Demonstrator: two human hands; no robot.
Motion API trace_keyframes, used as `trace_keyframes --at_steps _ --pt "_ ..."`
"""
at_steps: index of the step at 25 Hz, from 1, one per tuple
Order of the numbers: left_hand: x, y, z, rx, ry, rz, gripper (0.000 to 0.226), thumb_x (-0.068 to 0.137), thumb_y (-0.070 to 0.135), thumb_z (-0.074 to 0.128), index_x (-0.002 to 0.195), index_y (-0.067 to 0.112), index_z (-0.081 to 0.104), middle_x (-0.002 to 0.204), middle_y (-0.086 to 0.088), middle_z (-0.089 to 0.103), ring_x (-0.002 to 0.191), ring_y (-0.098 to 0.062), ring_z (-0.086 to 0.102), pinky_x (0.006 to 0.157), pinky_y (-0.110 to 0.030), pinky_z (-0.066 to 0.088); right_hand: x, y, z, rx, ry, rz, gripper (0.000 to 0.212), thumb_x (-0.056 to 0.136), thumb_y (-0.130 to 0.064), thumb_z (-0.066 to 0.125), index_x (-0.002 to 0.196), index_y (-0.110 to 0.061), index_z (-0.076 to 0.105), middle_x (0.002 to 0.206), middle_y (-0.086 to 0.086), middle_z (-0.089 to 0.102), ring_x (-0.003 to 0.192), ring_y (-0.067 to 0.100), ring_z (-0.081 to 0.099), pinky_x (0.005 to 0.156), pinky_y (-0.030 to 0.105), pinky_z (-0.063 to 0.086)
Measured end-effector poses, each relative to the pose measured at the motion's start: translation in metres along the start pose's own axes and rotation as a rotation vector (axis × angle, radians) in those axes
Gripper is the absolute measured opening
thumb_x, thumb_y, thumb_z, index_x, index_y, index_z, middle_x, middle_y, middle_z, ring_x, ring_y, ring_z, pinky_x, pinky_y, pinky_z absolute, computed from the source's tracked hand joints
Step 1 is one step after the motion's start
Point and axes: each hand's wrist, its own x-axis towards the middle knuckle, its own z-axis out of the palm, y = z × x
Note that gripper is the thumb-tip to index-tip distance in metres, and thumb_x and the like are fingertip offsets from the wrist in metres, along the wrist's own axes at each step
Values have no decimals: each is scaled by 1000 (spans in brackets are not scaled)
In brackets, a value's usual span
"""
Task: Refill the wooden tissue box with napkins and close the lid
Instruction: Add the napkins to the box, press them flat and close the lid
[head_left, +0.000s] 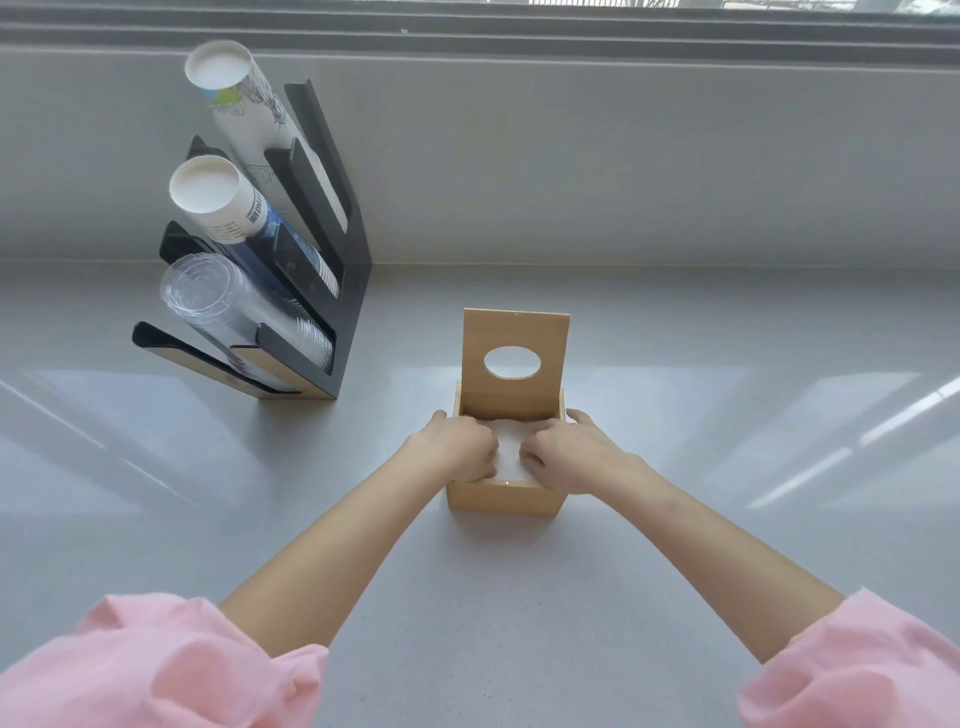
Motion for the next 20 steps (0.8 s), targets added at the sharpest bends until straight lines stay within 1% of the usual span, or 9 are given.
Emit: trace_keyframes --at_steps 1,2,3,6,9,12,14,17,20 --pt "-4 -1 -1 -47 35 19 35 95 23 36 123 12 54 99 -7 63 95 -26 49 85 -32 33 -4 1 -2 75 58 -7 34 93 -12 33 108 -14 64 100 4 67 104 24 56 110 39 22" --pt "-7 -2 -4 -97 69 36 37 95 25 38 128 16 50 115 -7 62 104 -27 52 87 -33 36 -9 3 -5 136 117 -10 35 94 -13 34 111 -16 64 103 3 71 104 24 58 106 36 27" --pt "-12 -4 -7 -151 116 48 38 94 26 40 131 19 48 124 -5 60 112 -26 52 90 -34 39 -15 4 -10 180 178 -5 34 94 -14 34 111 -16 65 102 3 72 101 25 59 100 35 32" --pt "-24 -16 -22 -275 375 65 33 92 21 44 124 18 53 122 -4 60 116 -25 51 91 -35 43 -25 9 -29 287 412 8 29 94 -16 41 106 -15 67 99 3 72 96 26 60 92 38 42" --pt "-29 -26 -37 -300 612 43 37 93 21 45 129 17 50 132 -2 53 124 -23 42 98 -36 38 -24 18 -44 419 643 21 23 93 -14 48 102 -13 69 98 6 70 96 28 59 84 39 46" --pt "-28 -32 -47 -301 753 16 39 93 22 48 132 17 48 136 -3 48 127 -24 37 98 -35 34 -17 24 -54 499 783 37 19 92 -15 52 101 -14 68 99 6 64 98 25 55 78 36 46" --pt "-24 -35 -53 -297 759 -24 44 92 23 49 135 17 43 140 -3 43 130 -23 34 97 -34 32 -10 28 -62 467 777 47 24 91 -15 53 112 -15 64 111 6 60 106 25 51 84 35 44" --pt "-16 -37 -62 -272 663 -88 54 92 27 49 142 16 31 149 -3 31 134 -24 28 101 -36 31 1 33 -70 440 643 82 39 91 -17 53 130 -17 51 130 4 52 120 24 46 96 35 39" --pt "-5 -41 -69 -282 555 -123 58 92 28 49 144 15 25 150 -3 30 135 -26 28 104 -38 29 12 35 -71 466 534 138 41 91 -16 51 132 -17 48 129 5 54 120 26 49 95 38 43"
